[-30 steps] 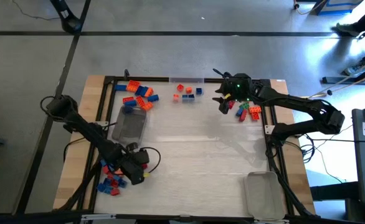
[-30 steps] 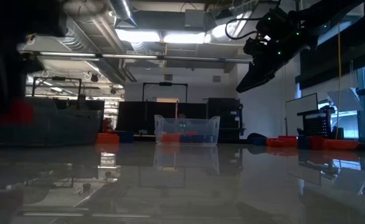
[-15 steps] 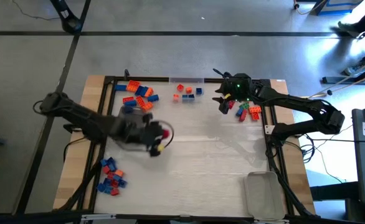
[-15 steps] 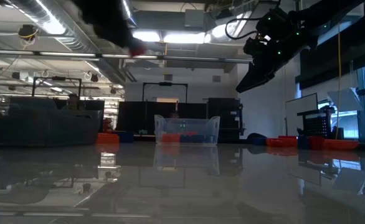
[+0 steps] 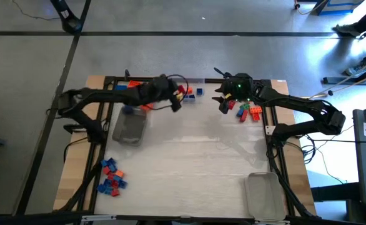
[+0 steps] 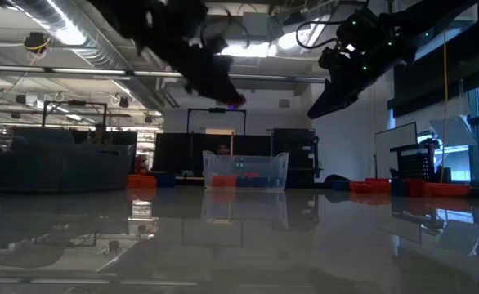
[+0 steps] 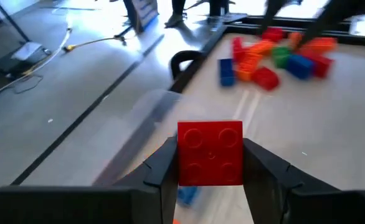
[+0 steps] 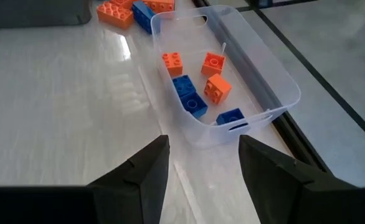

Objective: Sort blocks by size
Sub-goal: Put the red 4 stud game piece into the transparent bin

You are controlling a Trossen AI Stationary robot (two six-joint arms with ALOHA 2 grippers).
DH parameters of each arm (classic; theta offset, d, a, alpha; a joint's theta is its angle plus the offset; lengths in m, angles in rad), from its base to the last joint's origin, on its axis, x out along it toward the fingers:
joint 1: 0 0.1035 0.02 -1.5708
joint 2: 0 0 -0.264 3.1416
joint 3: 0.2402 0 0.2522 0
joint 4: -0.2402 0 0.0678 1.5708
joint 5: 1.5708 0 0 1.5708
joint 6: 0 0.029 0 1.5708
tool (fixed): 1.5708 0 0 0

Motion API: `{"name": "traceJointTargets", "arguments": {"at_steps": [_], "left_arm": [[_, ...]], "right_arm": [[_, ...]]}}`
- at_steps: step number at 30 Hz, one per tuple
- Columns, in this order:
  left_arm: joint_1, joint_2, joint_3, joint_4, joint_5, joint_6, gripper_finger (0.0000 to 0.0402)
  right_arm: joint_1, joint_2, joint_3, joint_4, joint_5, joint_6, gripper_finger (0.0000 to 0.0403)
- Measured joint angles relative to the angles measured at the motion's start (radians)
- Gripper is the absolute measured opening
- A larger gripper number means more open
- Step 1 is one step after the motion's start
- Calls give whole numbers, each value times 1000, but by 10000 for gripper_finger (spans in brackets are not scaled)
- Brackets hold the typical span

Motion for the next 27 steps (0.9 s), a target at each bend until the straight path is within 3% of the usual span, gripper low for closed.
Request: {"name": "traceJointTargets", "arguments": {"at_steps": [7, 17, 27], "left_arm": [[149, 162, 0, 210, 94, -10, 128], [231, 253, 8, 278, 120, -7, 131], [247, 254, 10, 309, 120, -35, 219]], "right_arm": [[0, 0, 0, 29, 0, 9, 193], [1, 0, 0, 45, -8, 37, 193], [1, 0, 0, 47, -8, 34, 193]]}}
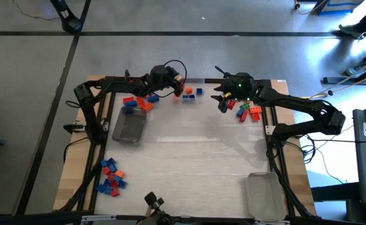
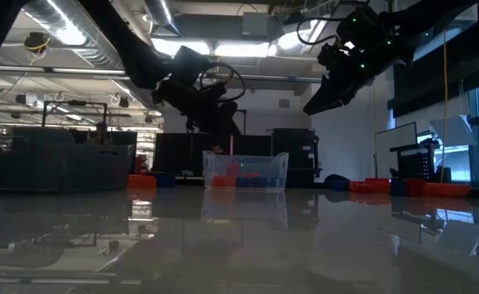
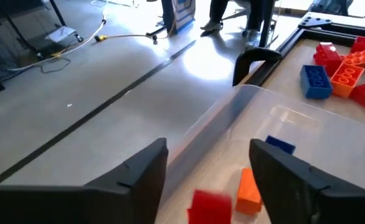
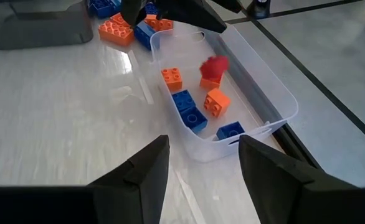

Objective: Sort blocks by size
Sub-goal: Put the red 4 stud game piece into the transparent bin, then put the orange 4 stud game piece into the transparent bin

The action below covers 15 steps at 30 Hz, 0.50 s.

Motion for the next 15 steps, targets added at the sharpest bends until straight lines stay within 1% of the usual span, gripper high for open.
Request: {"name": "traceJointTargets", "arguments": {"at_steps": [3, 8, 12, 15], "left_arm": [[-3, -26, 0, -58, 0, -4, 233], [-39, -127, 0, -181, 0, 4, 236], [-100, -229, 0, -279, -1, 5, 237], [-165, -302, 0, -365, -6, 17, 237]], "right_arm": [[0, 0, 0, -3, 0, -7, 193], [0, 0, 0, -3, 0, -15, 193], [-1, 0, 0, -2, 0, -27, 193], [-1, 0, 0, -3, 0, -29, 193]]}}
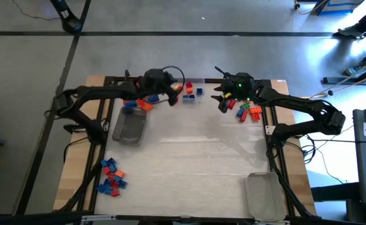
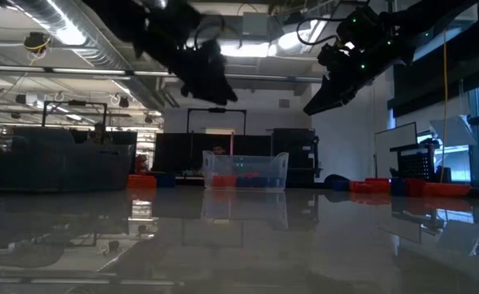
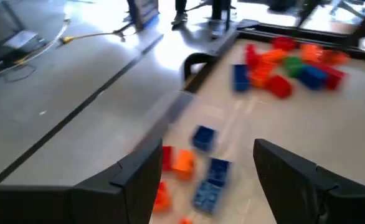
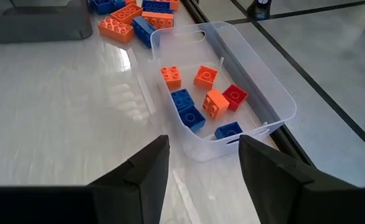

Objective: Sort blocks by size
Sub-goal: Put the orange 4 stud game piece into the transparent bin

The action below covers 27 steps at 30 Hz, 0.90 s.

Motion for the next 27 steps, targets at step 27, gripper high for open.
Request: {"name": "traceJointTargets", "arguments": {"at_steps": [27], "left_arm": [[-776, -164, -1, -521, -304, -411, 237]], "right_arm": [[0, 0, 0, -10, 0, -13, 193]]}}
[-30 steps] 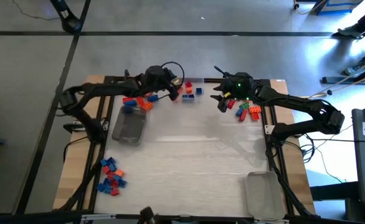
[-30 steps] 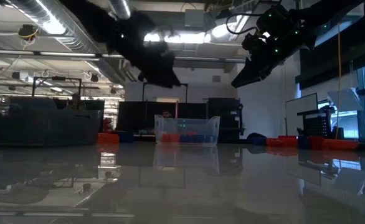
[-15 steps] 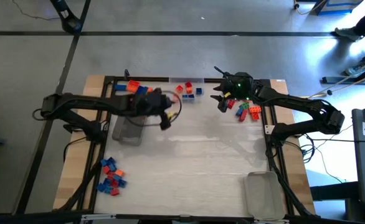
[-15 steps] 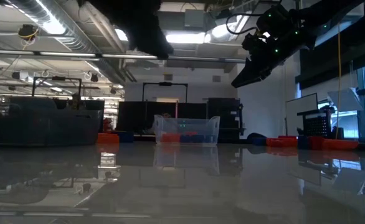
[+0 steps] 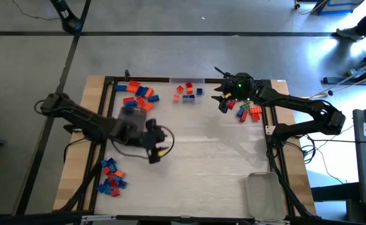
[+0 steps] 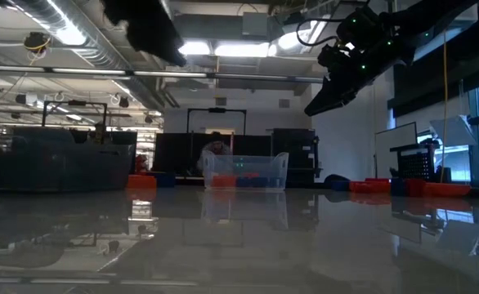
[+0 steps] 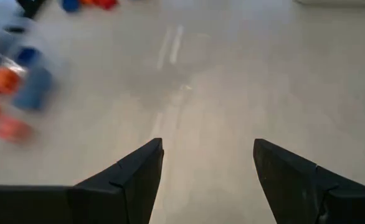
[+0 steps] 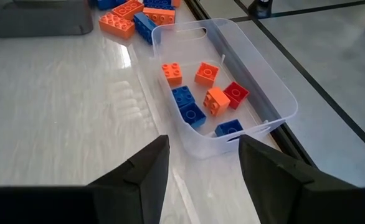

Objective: Sort blocks by size
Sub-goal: Put the orange 4 stud game piece into the transparent bin

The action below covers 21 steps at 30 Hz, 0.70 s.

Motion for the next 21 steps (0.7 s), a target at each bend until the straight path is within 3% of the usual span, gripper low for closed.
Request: {"name": "traceJointTargets", "arguments": {"at_steps": [4, 10, 18, 21], "left_arm": [[-121, 0, 0, -106, 1, -106, 237], [-281, 0, 0, -255, 22, -421, 237], [-422, 0, -9, -346, 138, -786, 237], [-447, 0, -25, -372, 226, -940, 237]], "right_arm": [[0, 0, 0, -1, 0, 0, 193], [0, 0, 0, -38, 0, 0, 193], [0, 0, 0, -37, 0, 0, 193], [0, 0, 0, -37, 0, 0, 193]]}}
